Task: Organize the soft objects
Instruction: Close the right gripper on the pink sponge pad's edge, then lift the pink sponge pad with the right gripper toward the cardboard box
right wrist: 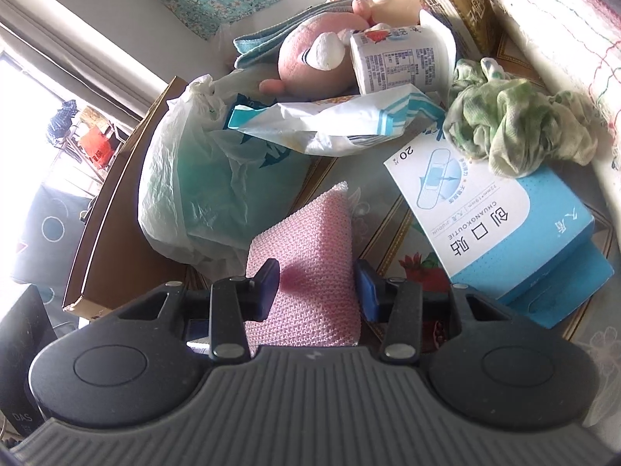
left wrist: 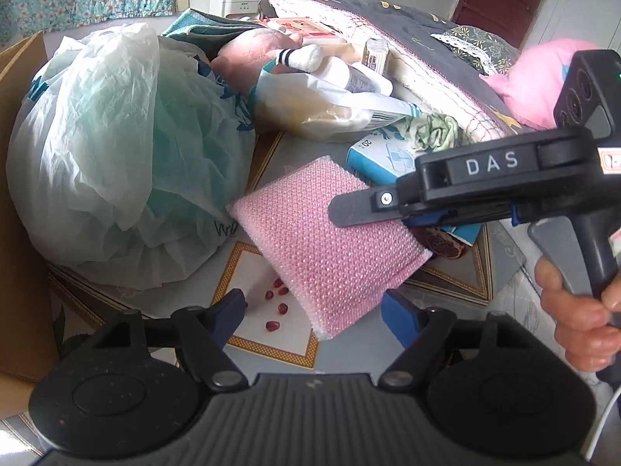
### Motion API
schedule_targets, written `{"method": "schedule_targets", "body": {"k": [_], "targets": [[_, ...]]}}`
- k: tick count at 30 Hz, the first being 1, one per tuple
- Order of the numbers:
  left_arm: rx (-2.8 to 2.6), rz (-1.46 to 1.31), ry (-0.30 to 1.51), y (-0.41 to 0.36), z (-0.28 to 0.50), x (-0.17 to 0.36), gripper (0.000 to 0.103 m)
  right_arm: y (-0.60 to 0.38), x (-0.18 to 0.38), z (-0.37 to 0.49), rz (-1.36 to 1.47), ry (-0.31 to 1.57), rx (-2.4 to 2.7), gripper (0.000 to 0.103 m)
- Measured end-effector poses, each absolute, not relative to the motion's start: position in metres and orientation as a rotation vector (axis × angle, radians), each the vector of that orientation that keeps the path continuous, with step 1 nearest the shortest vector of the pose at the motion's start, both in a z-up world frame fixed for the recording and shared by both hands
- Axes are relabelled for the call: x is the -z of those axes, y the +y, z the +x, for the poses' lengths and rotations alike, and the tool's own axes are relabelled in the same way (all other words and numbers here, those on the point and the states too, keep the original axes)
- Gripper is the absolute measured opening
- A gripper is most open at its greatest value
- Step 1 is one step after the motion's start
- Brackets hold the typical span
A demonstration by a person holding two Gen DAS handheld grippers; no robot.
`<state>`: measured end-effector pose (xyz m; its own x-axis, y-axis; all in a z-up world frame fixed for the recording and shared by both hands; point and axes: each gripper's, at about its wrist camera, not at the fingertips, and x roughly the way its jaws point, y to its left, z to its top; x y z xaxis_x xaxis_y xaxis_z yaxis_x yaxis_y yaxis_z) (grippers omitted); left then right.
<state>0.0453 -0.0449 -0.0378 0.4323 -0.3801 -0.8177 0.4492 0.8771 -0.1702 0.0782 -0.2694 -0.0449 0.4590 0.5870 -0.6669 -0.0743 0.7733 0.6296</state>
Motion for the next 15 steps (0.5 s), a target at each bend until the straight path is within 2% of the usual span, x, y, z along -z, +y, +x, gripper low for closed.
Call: {"method": "schedule_targets", "body": {"k": [4, 8, 15], "targets": [[0.515, 0.107, 0.994, -0.053, 0.05, 0.04, 0.079, -0.257, 0.041, 0.074, 0.5, 1.047, -0.458, 0.05], [0.493, 0.136, 0.992, -0.058, 0.049, 0.043, 0.077, -0.256, 0.032, 0.071, 0.43, 1.011, -0.401, 0.066], [0.502, 0.182, 0.969, -0.061, 0.042, 0.04, 0.077, -0.263, 0.036, 0.076, 0.483, 1.0, -0.379, 0.068]]}}
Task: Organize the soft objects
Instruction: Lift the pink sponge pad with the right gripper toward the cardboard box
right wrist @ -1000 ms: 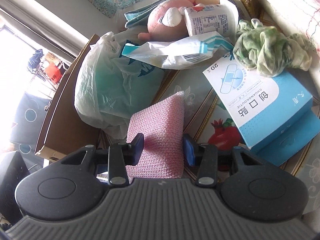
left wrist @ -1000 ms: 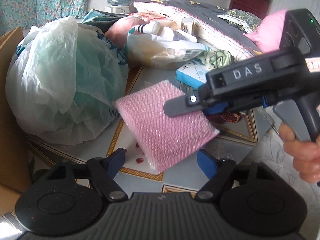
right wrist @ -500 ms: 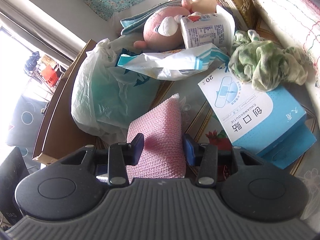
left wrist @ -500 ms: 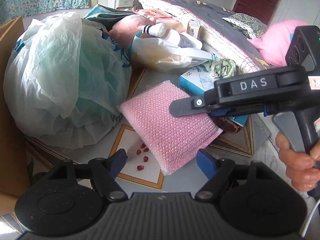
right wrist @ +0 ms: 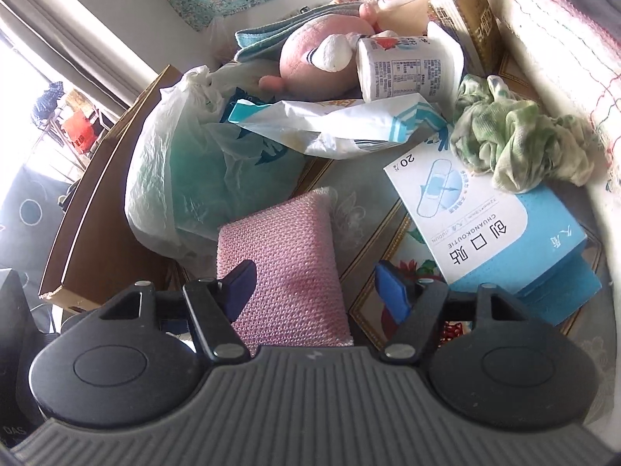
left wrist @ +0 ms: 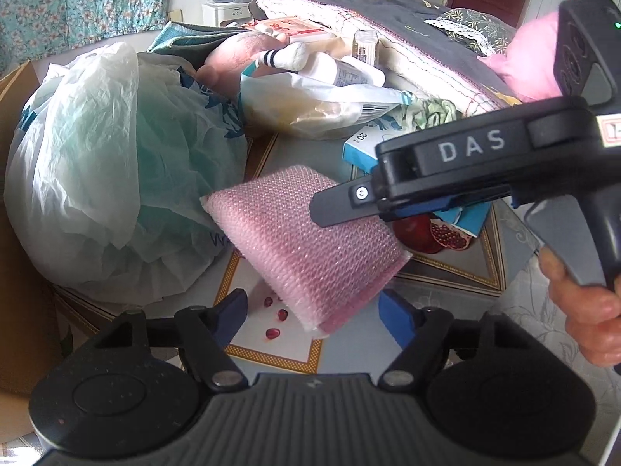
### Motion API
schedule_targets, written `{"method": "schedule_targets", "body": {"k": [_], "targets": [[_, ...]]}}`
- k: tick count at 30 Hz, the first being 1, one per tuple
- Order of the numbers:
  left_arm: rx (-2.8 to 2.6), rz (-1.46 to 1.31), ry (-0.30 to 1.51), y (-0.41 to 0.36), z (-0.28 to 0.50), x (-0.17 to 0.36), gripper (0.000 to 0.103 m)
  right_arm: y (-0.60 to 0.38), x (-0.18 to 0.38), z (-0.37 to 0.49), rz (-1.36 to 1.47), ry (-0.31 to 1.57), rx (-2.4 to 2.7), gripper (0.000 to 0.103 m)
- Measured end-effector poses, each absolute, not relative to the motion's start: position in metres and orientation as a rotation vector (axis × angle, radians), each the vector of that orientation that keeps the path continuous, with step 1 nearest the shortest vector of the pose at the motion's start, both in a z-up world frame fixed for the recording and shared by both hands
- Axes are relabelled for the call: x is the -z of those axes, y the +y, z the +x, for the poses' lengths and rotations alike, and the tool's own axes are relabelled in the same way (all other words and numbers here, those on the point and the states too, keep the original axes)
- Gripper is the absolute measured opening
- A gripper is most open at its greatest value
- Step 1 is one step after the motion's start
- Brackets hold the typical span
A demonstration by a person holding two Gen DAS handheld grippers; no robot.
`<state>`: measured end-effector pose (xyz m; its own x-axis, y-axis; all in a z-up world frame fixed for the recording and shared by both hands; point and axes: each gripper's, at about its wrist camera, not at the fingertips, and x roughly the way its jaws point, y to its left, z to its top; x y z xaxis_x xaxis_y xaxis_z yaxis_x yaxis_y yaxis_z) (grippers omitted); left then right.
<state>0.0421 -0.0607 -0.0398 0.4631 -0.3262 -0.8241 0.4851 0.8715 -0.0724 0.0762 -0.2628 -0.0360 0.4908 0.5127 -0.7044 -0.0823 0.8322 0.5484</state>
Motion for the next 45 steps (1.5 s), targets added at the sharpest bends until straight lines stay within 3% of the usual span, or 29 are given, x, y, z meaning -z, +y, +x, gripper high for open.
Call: {"method": "schedule_targets", "body": {"k": [11, 27, 45], "targets": [[0.497, 0.237, 0.957, -0.073, 0.046, 0.047, 0.076, -0.253, 0.039, 0.077, 0.485, 0.999, -0.4, 0.054], [0.494, 0.285, 0.905, -0.083, 0.035, 0.035, 0.075, -0.258, 0.029, 0.062, 0.549, 0.962, -0.394, 0.047], [0.381, 0.34, 0.655, -0.057, 0.018, -0.06, 0.075, -0.233, -0.081, 0.062, 0.514, 0.752, -0.522, 0.047]]}}
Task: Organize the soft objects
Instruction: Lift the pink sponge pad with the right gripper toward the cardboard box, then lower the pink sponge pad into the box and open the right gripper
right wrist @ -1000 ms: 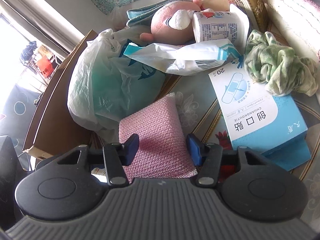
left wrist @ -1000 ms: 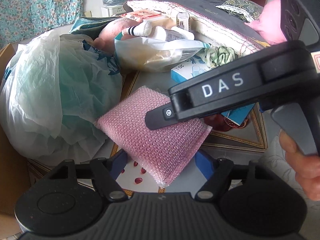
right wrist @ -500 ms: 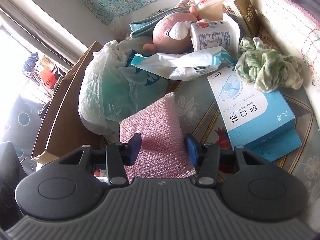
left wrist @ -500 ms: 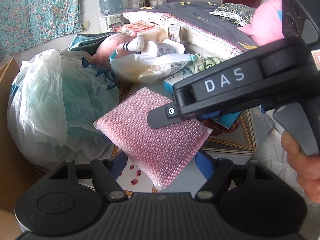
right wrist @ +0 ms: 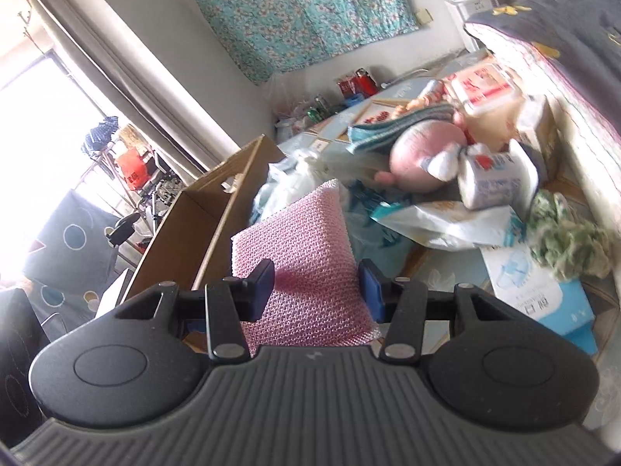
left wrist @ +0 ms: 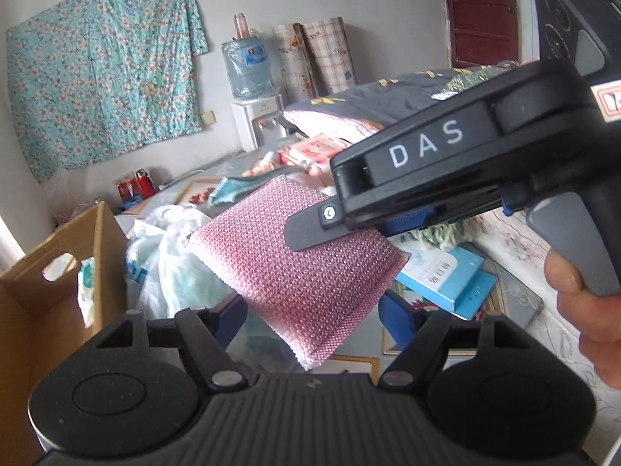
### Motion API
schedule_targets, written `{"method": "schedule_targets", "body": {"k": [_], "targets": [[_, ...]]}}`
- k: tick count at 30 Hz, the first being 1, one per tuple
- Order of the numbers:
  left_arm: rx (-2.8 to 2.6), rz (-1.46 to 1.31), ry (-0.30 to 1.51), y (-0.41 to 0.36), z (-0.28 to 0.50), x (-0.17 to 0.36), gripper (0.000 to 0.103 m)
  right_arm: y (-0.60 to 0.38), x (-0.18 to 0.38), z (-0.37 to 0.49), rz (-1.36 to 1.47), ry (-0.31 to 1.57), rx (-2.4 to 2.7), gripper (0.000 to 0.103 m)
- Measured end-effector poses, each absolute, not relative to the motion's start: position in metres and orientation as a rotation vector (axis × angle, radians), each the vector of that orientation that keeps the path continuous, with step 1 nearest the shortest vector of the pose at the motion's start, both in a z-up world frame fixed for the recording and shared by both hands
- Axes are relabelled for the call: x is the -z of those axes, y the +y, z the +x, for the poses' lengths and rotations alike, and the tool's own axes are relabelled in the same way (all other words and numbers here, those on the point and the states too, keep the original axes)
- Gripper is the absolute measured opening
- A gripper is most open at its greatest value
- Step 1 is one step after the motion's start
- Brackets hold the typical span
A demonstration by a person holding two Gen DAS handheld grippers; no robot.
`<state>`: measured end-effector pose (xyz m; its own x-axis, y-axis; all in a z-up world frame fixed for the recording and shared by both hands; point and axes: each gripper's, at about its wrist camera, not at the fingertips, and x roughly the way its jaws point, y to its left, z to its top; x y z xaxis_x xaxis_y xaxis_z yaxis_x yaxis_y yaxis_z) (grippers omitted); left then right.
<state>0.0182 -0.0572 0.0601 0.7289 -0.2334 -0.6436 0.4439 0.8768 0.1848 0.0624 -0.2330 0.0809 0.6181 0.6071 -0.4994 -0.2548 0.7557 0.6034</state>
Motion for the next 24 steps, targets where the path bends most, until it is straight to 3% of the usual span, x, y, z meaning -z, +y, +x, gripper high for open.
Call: {"method": "schedule_targets", "body": {"k": [6, 13, 24], "targets": [[0.253, 0.351, 0.595, -0.012, 0.041, -0.1, 0.076, -0.17, -0.129, 0.106, 0.46, 0.726, -0.656, 0.049], [0.142, 0.309, 0.665, 0.065, 0.105, -0.125, 0.076, -0.072, -0.163, 0.186, 0.437, 0.833, -0.789, 0.049], [0.039, 0.242, 0.927, 0.191, 0.241, -0.099, 0.076, 0.1, -0.139, 0.305, 0.324, 1.07, -0.786, 0.049]]}}
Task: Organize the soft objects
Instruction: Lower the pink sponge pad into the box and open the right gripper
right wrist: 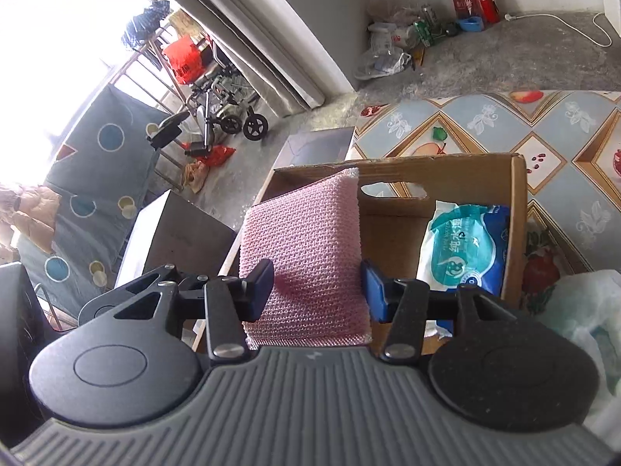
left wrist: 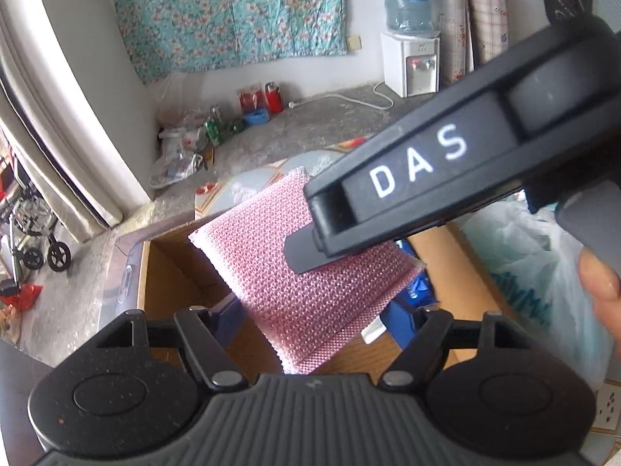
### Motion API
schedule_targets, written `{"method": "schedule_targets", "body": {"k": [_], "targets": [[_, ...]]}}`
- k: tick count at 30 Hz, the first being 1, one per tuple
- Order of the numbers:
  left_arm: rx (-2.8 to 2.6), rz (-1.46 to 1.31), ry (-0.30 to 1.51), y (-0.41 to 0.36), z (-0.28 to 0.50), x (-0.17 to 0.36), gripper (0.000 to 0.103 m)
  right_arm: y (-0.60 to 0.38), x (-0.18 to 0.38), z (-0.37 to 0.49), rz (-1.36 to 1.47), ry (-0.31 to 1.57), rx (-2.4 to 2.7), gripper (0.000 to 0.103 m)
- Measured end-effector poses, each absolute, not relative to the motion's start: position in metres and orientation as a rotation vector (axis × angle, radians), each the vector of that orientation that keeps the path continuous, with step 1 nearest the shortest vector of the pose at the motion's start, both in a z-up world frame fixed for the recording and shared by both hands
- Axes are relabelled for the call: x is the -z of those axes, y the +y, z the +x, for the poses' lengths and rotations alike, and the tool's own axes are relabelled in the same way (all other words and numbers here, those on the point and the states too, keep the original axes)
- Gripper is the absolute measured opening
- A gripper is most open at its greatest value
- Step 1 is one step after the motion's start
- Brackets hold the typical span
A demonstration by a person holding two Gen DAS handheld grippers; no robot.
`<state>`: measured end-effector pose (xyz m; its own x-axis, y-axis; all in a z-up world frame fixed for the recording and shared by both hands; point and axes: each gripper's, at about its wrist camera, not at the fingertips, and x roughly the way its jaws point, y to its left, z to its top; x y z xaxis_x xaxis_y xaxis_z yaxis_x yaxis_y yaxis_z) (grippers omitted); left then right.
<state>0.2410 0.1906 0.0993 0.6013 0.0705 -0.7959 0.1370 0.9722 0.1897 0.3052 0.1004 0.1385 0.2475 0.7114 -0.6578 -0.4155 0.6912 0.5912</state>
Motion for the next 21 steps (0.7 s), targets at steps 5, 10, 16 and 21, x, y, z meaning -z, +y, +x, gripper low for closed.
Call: {"method": "schedule_targets", "body": {"k": [5, 10, 16, 21], "targets": [[0.056, 0.223, 1.035, 0.22, 0.276, -0.068, 0.076, 0.134, -0.1, 0.34, 0.316, 1.159, -0.737, 0.049], [0.087, 0.265, 1.129, 0.227, 0.296, -0.038, 0.076, 0.14, -0.062, 0.359, 0.295, 1.235, -0.702, 0.049], [0.104, 0.26, 1.2, 0.232, 0.302, -0.018, 0.076, 0.14, -0.033, 0.371, 0.308, 1.297, -0.672, 0.052], [0.105, 0.221, 1.228, 0.242, 0.307, -0.013, 0.07, 0.134, -0.029, 0.373, 0.328, 1.296, -0.67, 0.062]]}}
